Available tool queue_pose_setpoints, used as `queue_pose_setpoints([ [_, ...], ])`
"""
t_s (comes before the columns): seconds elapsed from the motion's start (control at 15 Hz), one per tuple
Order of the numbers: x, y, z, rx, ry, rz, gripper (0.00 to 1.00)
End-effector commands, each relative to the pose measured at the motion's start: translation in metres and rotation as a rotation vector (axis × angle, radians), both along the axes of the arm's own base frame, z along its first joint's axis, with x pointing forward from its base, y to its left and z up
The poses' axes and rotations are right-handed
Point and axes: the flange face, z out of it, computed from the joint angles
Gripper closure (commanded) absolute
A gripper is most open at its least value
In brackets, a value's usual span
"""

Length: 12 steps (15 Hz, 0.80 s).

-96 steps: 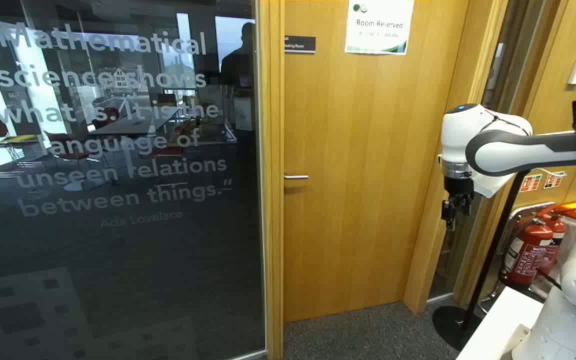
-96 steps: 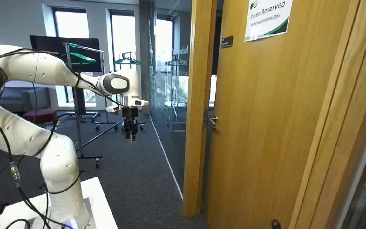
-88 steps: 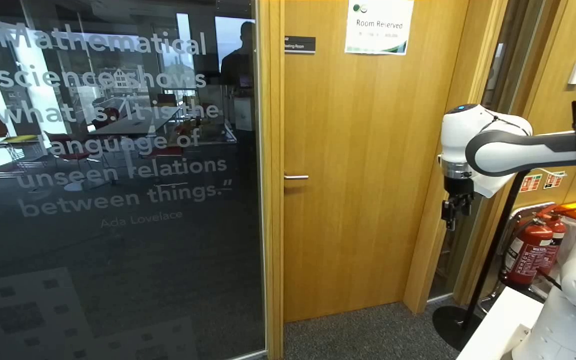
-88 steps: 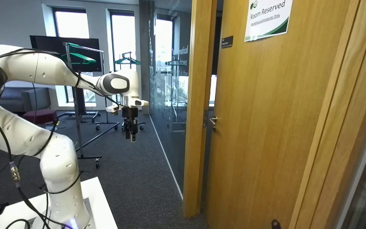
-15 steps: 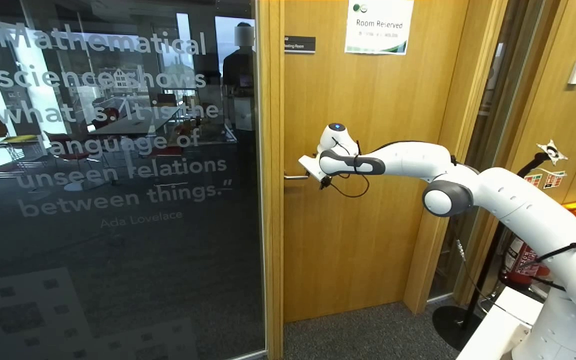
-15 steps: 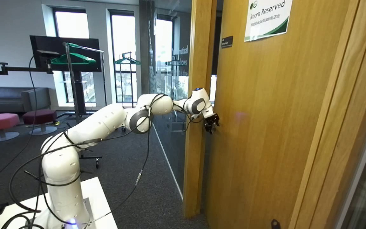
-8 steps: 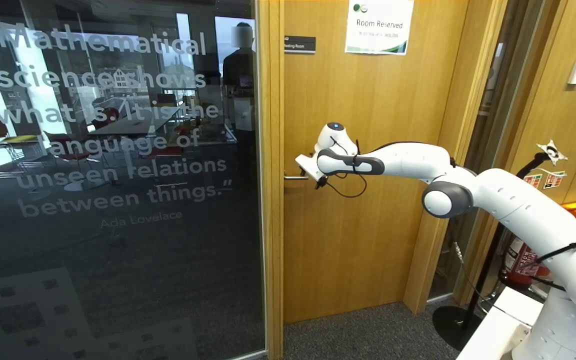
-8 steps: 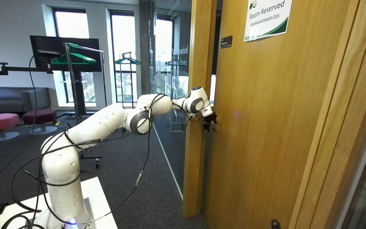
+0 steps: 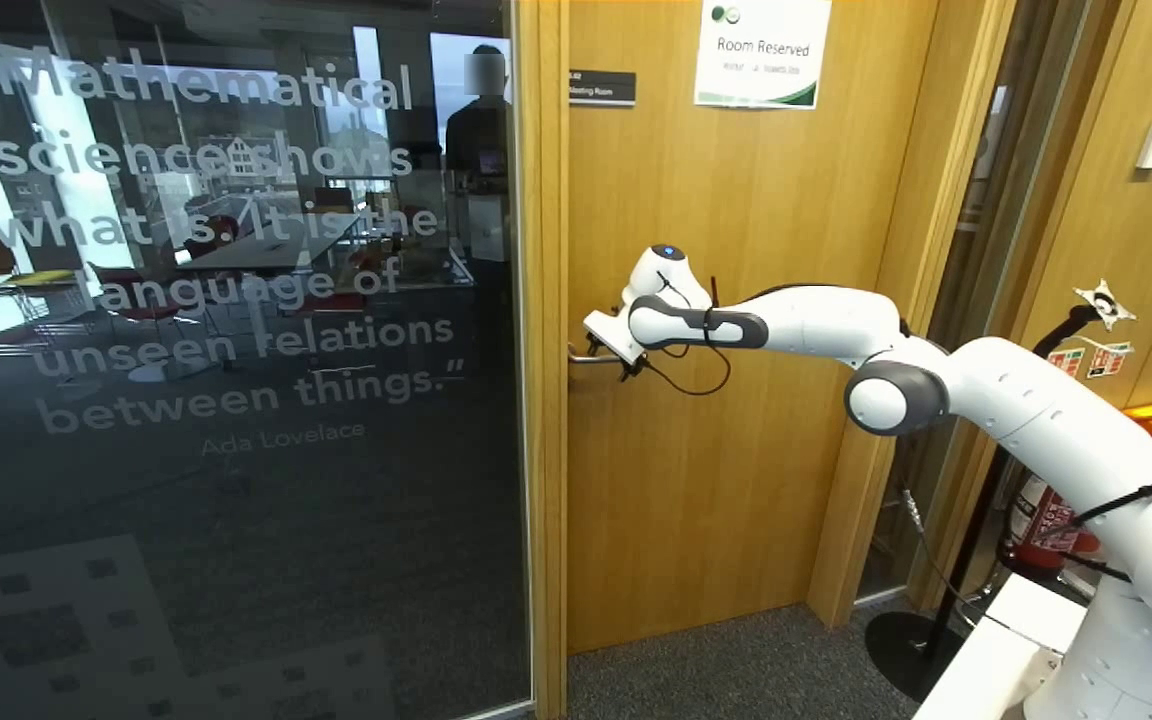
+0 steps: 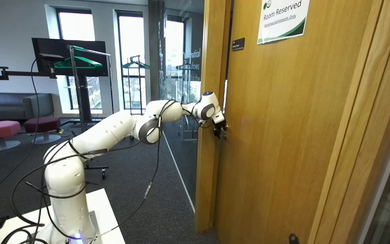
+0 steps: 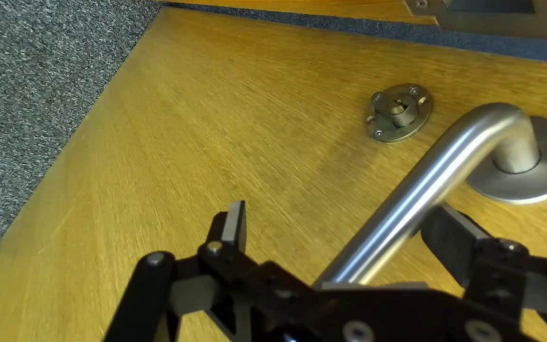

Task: Close the door

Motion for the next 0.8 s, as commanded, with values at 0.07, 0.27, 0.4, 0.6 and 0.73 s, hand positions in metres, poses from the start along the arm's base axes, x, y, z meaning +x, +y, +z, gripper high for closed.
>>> queue_pose_setpoints([
  [0.07,0.0,-0.003,0.003,0.04,0.005,0.047,0.0],
  [0.27,-0.005,-0.008,0.001,0.055,0.07,0.106,0.0],
  [0.4,-0.009,-0.015,0.0,0.071,0.119,0.138,0.0],
  [0.6,-0.02,-0.024,0.005,0.096,0.208,0.195,0.0],
  [0.73,-0.026,-0.029,0.011,0.094,0.258,0.234,0.0],
])
